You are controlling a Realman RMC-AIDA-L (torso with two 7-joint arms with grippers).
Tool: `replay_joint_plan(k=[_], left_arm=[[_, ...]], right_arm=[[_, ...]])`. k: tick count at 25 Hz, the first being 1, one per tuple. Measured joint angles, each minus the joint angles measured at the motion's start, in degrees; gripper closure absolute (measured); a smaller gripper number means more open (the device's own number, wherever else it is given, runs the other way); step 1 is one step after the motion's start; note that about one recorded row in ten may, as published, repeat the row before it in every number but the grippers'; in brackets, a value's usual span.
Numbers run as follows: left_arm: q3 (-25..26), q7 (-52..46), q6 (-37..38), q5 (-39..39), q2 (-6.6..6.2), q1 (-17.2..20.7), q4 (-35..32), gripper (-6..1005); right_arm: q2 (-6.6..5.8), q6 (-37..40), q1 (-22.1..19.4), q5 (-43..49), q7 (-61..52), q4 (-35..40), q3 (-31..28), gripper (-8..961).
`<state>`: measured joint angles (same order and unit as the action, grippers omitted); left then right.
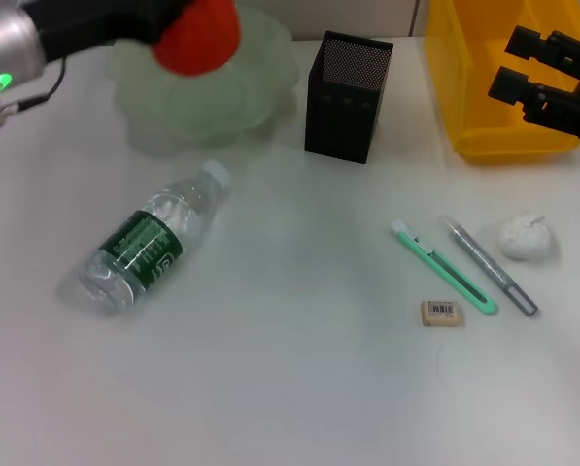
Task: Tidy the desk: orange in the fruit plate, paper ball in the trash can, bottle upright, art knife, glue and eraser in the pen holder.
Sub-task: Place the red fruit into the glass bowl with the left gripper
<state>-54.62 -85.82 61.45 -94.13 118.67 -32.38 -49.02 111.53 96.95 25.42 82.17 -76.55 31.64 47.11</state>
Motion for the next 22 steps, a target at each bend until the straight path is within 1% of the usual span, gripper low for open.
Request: replay_joint_plan(k=[2, 3, 5, 8, 11, 14, 18, 22], left_arm=[[-1.7, -0.3, -7.0, -0.3, -0.05, -3.5, 2.1, 798], [-2.0, -0.4, -8.6, -0.4, -0.07, -4.5, 2.8, 798], [-2.8, -0.5, -13.8, -1.3, -0.04, -7.7, 4.5, 796], [-4.8, -1.0, -19.7, -2.4, 0.15, -9.5, 5.0, 794], [-8.7, -1.2, -23.0, -2.9, 0.15, -9.5, 4.9, 791], [-10.6, -2.5, -24.1, -5.1, 0.06, -9.1, 4.6, 789], [-10.7, -5.2, -25.8, -7.8, 0.04, -9.0, 4.8, 697], [-10.5, -6.4, -25.4, -8.2, -0.02, -8.8, 4.8, 605]], right_arm=[[0.0, 0.0, 0.0, 0.0, 0.0, 0.0, 0.0, 116], [0.01, 0.0, 0.0, 0.0, 0.0, 0.0, 0.0, 116], [0.04, 0.0, -0.1, 0.0, 0.0, -0.2, 0.0, 116], [0.13, 0.0, -0.3, 0.0, 0.0, -0.4, 0.0, 116], [0.23, -0.1, -0.5, 0.0, 0.0, -0.5, 0.0, 116], [0.25, -0.1, -0.6, 0.0, -0.1, -0.5, 0.0, 116], [0.27, -0.1, -0.5, 0.0, -0.3, -0.4, 0.0, 116], [0.27, -0.4, -0.1, 0.0, -0.4, -0.1, 0.0, 116]])
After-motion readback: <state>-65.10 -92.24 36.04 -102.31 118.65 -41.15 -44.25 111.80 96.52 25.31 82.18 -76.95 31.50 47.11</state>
